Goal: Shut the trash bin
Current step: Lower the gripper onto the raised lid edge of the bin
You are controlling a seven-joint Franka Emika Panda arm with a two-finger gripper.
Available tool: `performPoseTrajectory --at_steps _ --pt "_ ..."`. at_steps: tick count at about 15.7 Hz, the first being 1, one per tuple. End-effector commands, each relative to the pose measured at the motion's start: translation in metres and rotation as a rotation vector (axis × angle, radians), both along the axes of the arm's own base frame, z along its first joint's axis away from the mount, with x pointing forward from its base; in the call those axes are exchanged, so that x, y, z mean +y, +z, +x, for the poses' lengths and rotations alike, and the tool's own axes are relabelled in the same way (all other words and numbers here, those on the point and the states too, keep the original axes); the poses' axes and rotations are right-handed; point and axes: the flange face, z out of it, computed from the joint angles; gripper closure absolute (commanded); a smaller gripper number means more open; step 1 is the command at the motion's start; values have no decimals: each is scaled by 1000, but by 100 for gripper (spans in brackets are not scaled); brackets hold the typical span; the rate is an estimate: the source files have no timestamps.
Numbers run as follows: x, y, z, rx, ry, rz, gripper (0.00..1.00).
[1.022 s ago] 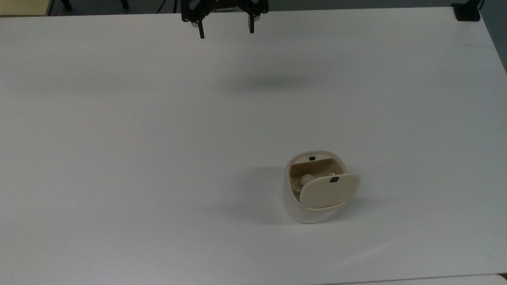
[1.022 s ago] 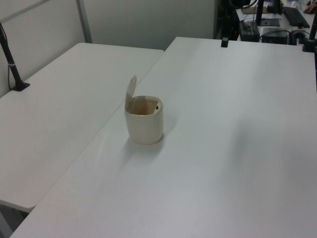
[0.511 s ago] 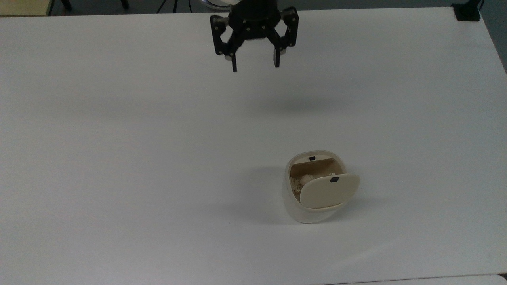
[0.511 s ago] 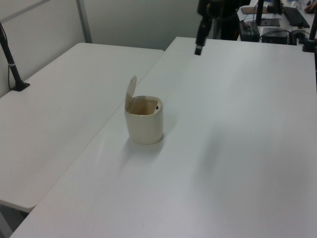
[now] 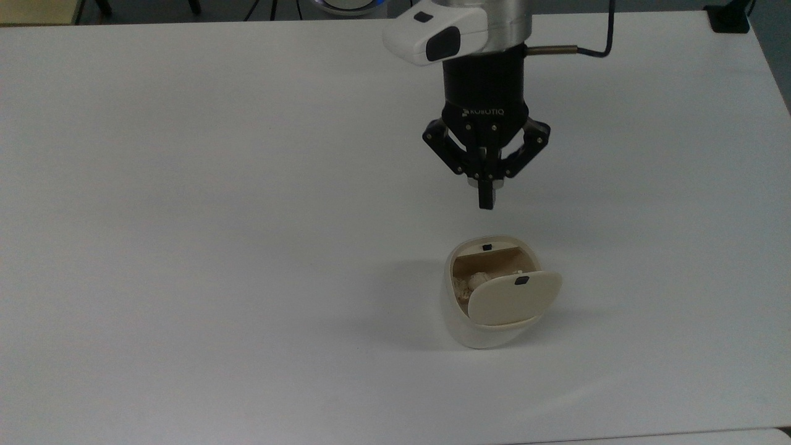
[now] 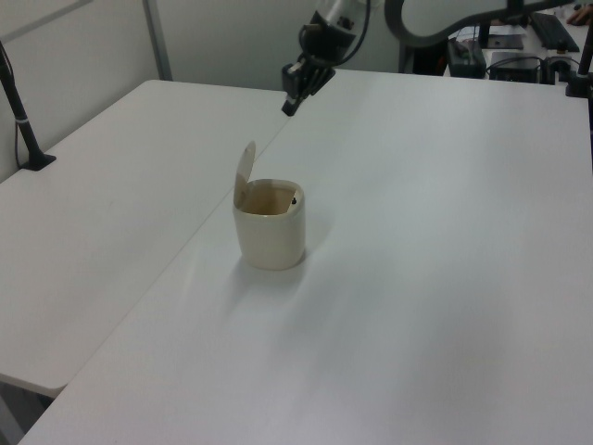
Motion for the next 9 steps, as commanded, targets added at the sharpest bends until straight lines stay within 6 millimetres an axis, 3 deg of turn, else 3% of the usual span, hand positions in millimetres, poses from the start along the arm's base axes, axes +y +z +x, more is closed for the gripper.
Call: performPoseTrajectory --at_steps 1,4,9 --pt "17 -17 24 -97 -222 156 100" --pt "27 -35 33 -146 -317 249 100" --pt "28 -44 40 -179 -450 392 100"
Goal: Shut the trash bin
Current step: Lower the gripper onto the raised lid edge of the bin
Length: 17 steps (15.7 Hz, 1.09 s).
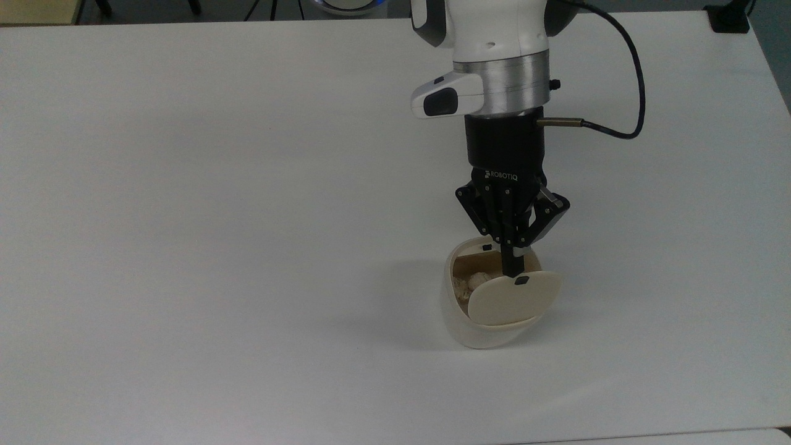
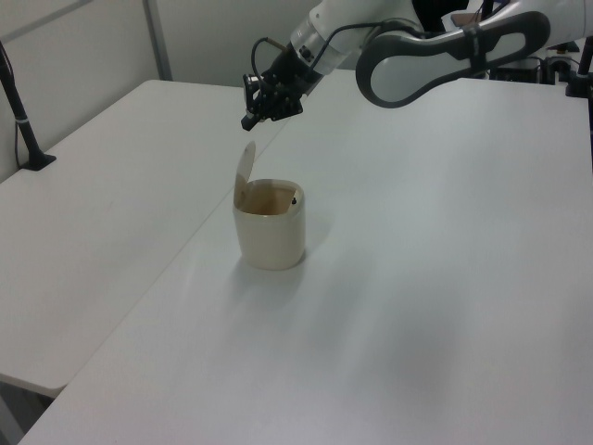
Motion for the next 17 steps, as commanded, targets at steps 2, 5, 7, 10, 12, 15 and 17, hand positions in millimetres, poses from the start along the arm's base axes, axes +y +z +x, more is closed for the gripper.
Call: performPoseTrajectory --at_steps 2,5,7,10,12,15,17 --pt "5 -5 6 -28 -67 64 100" --pt "7 -11 8 -35 -77 80 100" --pt "8 -23 11 -29 -84 87 100" --pt "9 -27 10 -21 -79 79 100" --pt "8 -28 11 -19 -76 74 100" --pt "6 -27 8 -16 -63 52 100" --pt "6 -25 3 -11 -57 42 100"
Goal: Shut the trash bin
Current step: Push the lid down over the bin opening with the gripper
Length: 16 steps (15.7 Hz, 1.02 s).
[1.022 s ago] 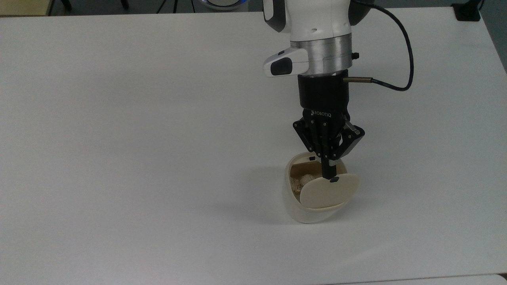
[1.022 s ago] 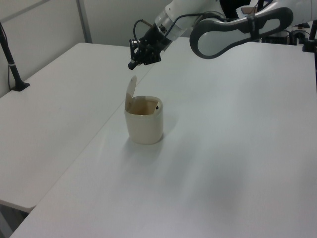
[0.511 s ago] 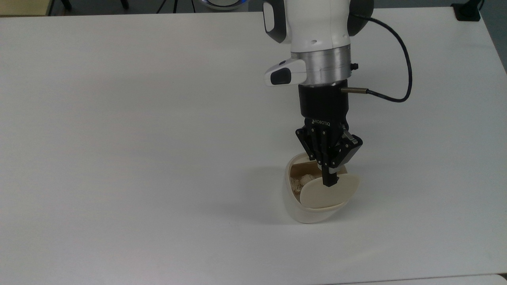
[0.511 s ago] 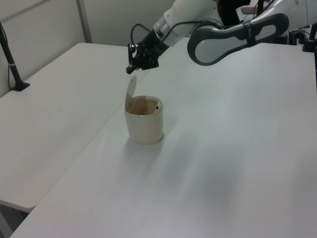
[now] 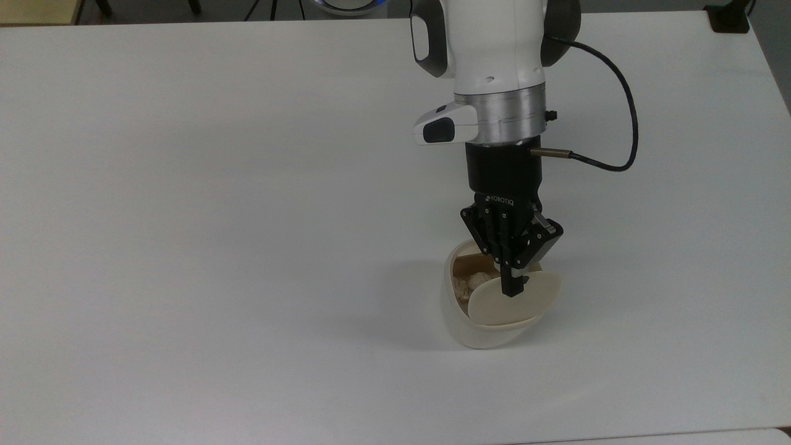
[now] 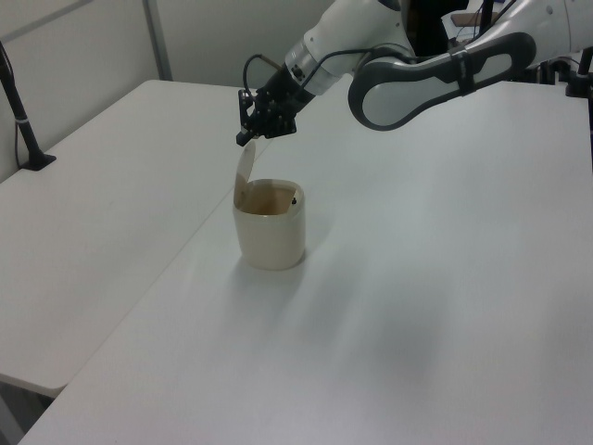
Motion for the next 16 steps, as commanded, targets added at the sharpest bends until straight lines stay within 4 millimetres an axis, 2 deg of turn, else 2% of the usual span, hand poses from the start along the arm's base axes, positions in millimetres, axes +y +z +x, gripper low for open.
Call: performPoseTrajectory --at_steps 1,4,9,12,16 --pt "-1 5 -10 -4 8 -25 100" --pt "11 2 -23 24 51 -34 100" --pt "4 3 -34 95 88 -70 100" --pt "-6 -8 -46 152 111 -106 100" --pt "-14 -26 -49 213 118 -136 100"
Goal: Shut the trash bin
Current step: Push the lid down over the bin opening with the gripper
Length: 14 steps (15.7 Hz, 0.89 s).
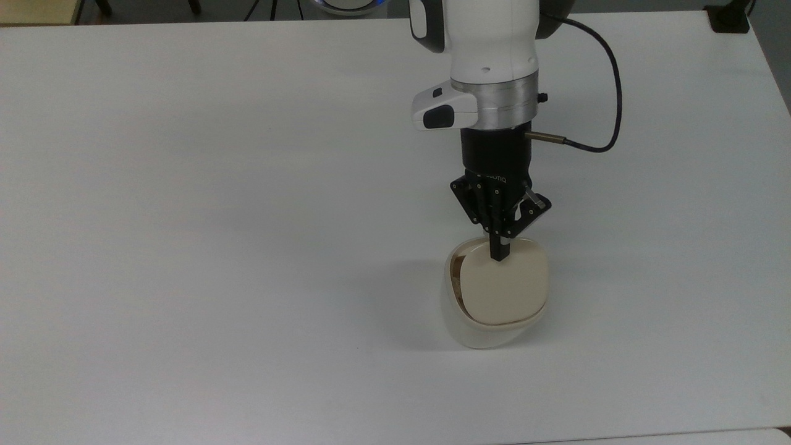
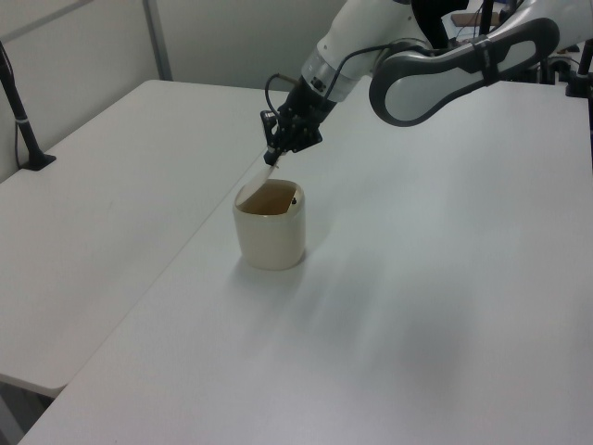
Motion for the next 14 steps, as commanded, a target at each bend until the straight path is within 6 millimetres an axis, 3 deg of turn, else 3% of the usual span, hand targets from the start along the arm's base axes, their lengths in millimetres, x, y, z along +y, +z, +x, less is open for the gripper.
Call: performPoseTrajectory --at_steps 1,14 --pt "-6 -11 -17 61 33 -44 100" --pt "-1 -55 -20 151 88 -91 100"
